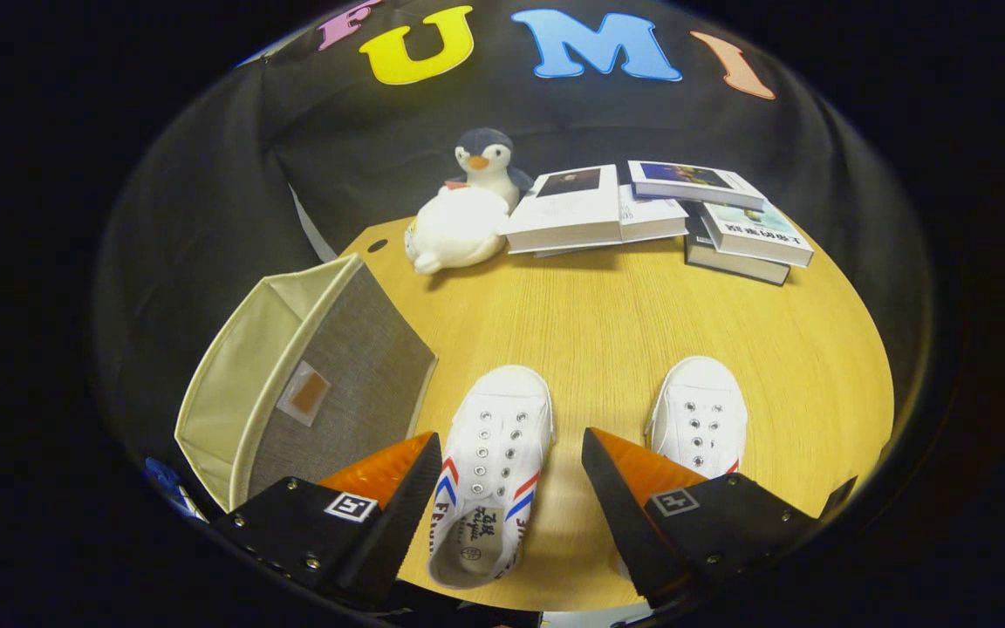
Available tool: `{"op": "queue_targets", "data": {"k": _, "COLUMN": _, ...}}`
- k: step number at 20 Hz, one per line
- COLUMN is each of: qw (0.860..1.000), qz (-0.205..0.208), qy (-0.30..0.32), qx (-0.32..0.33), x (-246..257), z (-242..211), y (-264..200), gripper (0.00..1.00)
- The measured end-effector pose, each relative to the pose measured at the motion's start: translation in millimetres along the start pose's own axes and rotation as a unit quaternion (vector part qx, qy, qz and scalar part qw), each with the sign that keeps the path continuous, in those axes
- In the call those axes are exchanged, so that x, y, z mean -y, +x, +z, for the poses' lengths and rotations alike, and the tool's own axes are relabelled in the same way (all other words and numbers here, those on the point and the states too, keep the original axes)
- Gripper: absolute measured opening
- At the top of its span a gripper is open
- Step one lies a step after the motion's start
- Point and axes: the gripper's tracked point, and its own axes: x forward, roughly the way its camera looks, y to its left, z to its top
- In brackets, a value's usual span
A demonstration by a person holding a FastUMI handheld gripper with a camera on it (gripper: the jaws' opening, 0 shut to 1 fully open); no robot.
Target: Open the storage box then place both shoes into the box .Put the left shoe in first, then the right shoe, with the right side of both shoes facing outward in a uniform manner.
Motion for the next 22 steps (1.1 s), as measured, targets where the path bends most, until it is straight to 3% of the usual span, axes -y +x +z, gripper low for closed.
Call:
{"op": "queue_targets", "data": {"k": 6, "qw": 0.999, "qz": -0.017, "qy": -0.007, "qx": -0.043, "x": 13, "z": -28, "y": 19, "gripper": 0.98}}
{"op": "queue_targets", "data": {"k": 11, "qw": 0.997, "qz": -0.027, "qy": -0.008, "qx": -0.07, "x": 18, "z": -42, "y": 30, "gripper": 0.9}}
{"op": "queue_targets", "data": {"k": 14, "qw": 0.996, "qz": -0.02, "qy": 0.005, "qx": -0.082, "x": 18, "z": -47, "y": 33, "gripper": 0.9}}
{"op": "queue_targets", "data": {"k": 15, "qw": 0.996, "qz": -0.025, "qy": 0.008, "qx": -0.089, "x": 18, "z": -51, "y": 37, "gripper": 0.86}}
{"op": "queue_targets", "data": {"k": 16, "qw": 0.996, "qz": -0.02, "qy": 0.016, "qx": -0.088, "x": 17, "z": -51, "y": 36, "gripper": 0.76}}
{"op": "queue_targets", "data": {"k": 19, "qw": 0.995, "qz": 0.003, "qy": 0.043, "qx": -0.094, "x": 9, "z": -52, "y": 38, "gripper": 0.71}}
{"op": "queue_targets", "data": {"k": 20, "qw": 0.993, "qz": 0.016, "qy": 0.062, "qx": -0.099, "x": 2, "z": -54, "y": 40, "gripper": 0.64}}
{"op": "queue_targets", "data": {"k": 22, "qw": 0.992, "qz": 0.014, "qy": 0.078, "qx": -0.099, "x": 1, "z": -52, "y": 37, "gripper": 0.28}}
